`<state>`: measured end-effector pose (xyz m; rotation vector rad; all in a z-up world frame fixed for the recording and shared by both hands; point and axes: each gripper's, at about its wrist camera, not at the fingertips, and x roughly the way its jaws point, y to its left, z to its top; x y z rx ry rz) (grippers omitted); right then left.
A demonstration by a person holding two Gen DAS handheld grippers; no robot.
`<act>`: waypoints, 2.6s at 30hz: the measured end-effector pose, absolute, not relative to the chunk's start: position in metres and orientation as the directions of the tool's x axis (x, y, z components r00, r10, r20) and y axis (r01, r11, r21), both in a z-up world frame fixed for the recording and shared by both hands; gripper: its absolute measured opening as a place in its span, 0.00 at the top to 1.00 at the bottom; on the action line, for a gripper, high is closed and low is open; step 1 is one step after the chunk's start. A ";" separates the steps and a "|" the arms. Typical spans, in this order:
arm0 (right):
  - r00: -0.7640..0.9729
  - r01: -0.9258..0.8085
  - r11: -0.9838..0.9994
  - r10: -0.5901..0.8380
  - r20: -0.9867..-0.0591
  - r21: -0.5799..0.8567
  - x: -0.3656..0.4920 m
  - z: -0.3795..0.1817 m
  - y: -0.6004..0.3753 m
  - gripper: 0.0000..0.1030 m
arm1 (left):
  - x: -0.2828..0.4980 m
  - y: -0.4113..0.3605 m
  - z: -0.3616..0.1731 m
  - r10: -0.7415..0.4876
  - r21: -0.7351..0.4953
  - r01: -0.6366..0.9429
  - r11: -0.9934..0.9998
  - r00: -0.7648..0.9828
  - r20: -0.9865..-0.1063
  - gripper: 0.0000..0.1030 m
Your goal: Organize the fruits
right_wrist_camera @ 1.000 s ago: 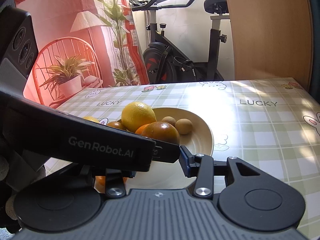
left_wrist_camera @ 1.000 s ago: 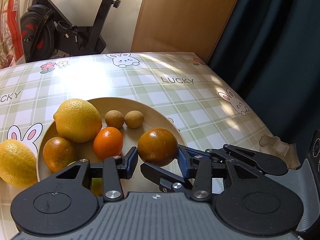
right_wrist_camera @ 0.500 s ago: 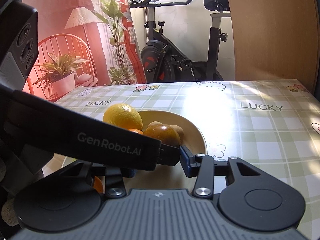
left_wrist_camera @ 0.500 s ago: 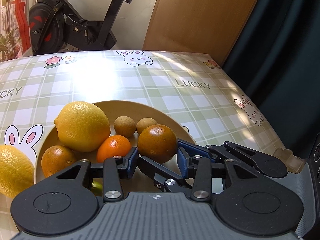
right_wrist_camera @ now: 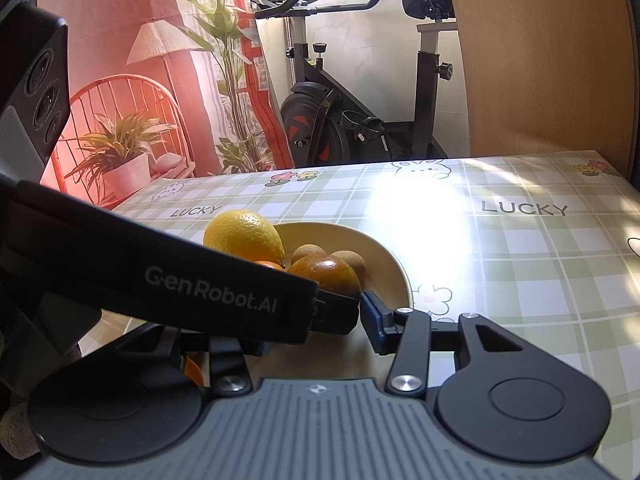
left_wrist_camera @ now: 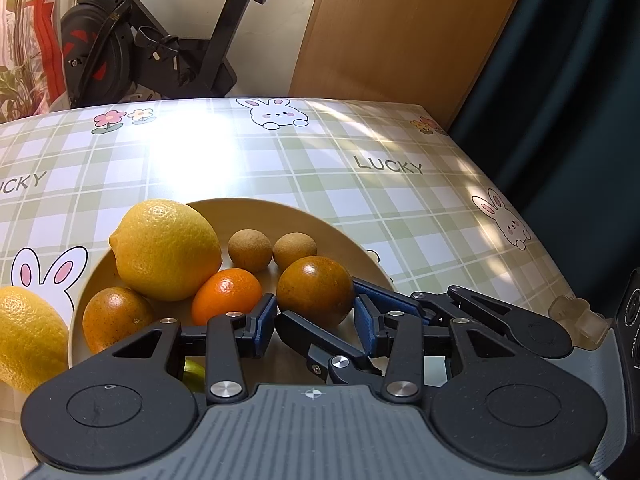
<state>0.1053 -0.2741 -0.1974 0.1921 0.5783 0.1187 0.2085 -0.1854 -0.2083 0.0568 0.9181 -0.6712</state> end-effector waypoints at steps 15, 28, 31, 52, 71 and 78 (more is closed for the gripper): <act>0.846 -0.030 0.977 0.137 -0.515 0.212 0.102 -0.197 -0.276 0.54 | 0.196 -0.181 -0.199 -0.524 -0.210 0.577 0.789 0.454 -0.721 0.56; 0.886 -0.024 0.982 0.107 -0.451 0.186 0.089 -0.193 -0.272 0.53 | 0.179 -0.171 -0.184 -0.541 -0.215 0.571 0.792 0.495 -0.680 0.56; 0.893 -0.033 0.984 0.107 -0.437 0.173 0.087 -0.192 -0.269 0.51 | 0.174 -0.165 -0.180 -0.541 -0.215 0.563 0.798 0.512 -0.667 0.56; 0.894 -0.020 0.986 0.092 -0.439 0.166 0.084 -0.190 -0.267 0.50 | 0.186 -0.069 -0.157 -0.499 -0.293 0.409 0.864 0.622 -0.603 0.56; 0.881 -0.103 0.980 0.168 -0.443 0.168 0.091 -0.163 -0.226 0.50 | 0.211 0.017 -0.145 -0.477 -0.300 0.373 0.878 0.641 -0.601 0.56; 0.833 -0.246 0.962 0.273 -0.482 0.120 0.117 -0.160 -0.170 0.49 | 0.223 0.032 -0.153 -0.483 -0.313 0.369 0.875 0.629 -0.609 0.48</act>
